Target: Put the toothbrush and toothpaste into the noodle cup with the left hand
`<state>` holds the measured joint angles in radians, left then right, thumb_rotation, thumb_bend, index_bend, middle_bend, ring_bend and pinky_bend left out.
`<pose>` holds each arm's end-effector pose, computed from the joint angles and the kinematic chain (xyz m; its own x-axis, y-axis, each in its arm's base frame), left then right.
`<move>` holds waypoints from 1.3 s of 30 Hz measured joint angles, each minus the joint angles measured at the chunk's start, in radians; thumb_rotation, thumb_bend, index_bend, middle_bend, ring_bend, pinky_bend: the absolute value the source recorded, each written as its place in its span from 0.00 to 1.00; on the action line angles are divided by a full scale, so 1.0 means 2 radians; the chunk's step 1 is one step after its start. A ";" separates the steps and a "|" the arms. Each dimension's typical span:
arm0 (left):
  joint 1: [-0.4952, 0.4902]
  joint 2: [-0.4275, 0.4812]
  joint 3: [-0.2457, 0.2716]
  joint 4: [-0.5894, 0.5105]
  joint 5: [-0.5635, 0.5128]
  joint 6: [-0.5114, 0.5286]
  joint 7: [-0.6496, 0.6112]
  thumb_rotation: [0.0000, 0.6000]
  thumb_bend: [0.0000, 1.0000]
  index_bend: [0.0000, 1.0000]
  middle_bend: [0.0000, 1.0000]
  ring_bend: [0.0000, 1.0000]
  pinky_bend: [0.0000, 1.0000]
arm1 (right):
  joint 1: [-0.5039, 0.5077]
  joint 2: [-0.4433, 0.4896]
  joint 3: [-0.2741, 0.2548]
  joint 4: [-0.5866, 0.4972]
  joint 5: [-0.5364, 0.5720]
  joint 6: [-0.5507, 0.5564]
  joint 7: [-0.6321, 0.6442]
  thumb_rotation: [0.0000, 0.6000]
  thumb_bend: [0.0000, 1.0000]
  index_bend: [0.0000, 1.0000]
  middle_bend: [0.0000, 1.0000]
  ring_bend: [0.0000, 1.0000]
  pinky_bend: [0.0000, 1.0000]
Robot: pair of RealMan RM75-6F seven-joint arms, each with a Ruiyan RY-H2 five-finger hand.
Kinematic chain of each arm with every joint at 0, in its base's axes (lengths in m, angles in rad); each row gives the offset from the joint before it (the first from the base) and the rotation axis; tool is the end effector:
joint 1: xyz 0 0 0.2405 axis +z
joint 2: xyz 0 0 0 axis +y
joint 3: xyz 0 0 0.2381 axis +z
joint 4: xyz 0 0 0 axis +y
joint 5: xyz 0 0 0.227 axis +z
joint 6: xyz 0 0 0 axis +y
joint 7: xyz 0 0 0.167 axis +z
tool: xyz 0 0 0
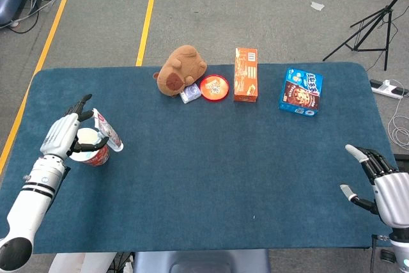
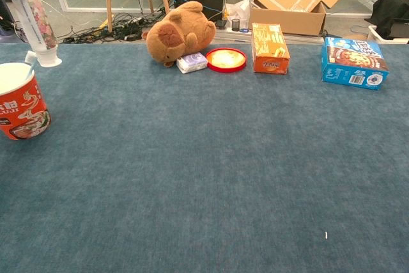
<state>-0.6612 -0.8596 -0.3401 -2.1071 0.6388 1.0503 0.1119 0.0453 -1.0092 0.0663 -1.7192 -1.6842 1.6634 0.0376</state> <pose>-0.1341 0.3453 0.1468 0.0162 0.2045 0.9787 0.9992 0.0336 -0.0235 -0.2548 -0.1903 0.1756 0.3443 0.1679 0.9237 -0.9129 -0.1700 0.3711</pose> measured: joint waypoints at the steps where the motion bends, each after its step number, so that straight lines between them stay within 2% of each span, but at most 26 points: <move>1: 0.003 0.002 0.001 0.004 0.003 -0.002 -0.006 1.00 0.33 0.65 0.00 0.00 0.00 | 0.000 0.000 0.000 -0.001 0.000 0.000 -0.001 1.00 0.16 0.19 0.26 0.24 0.60; 12: 0.022 0.015 0.008 0.034 0.019 -0.019 -0.044 1.00 0.34 0.65 0.00 0.00 0.00 | 0.001 -0.003 0.000 -0.006 0.000 -0.006 -0.015 1.00 0.16 0.19 0.26 0.24 0.60; 17: 0.030 0.014 0.011 0.056 0.023 -0.026 -0.063 1.00 0.38 0.65 0.00 0.00 0.00 | 0.002 -0.005 0.000 -0.008 0.001 -0.008 -0.020 1.00 0.16 0.19 0.26 0.24 0.60; 39: 0.065 0.004 0.015 0.124 0.054 -0.071 -0.156 1.00 0.38 0.65 0.00 0.00 0.00 | 0.006 -0.014 -0.002 -0.009 0.006 -0.023 -0.033 1.00 0.16 0.19 0.26 0.24 0.60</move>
<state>-0.5304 -0.8508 -0.3099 -1.8585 0.7466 0.9075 -0.2003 0.0571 -1.0372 0.0622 -1.7377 -1.6729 1.6180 -0.0276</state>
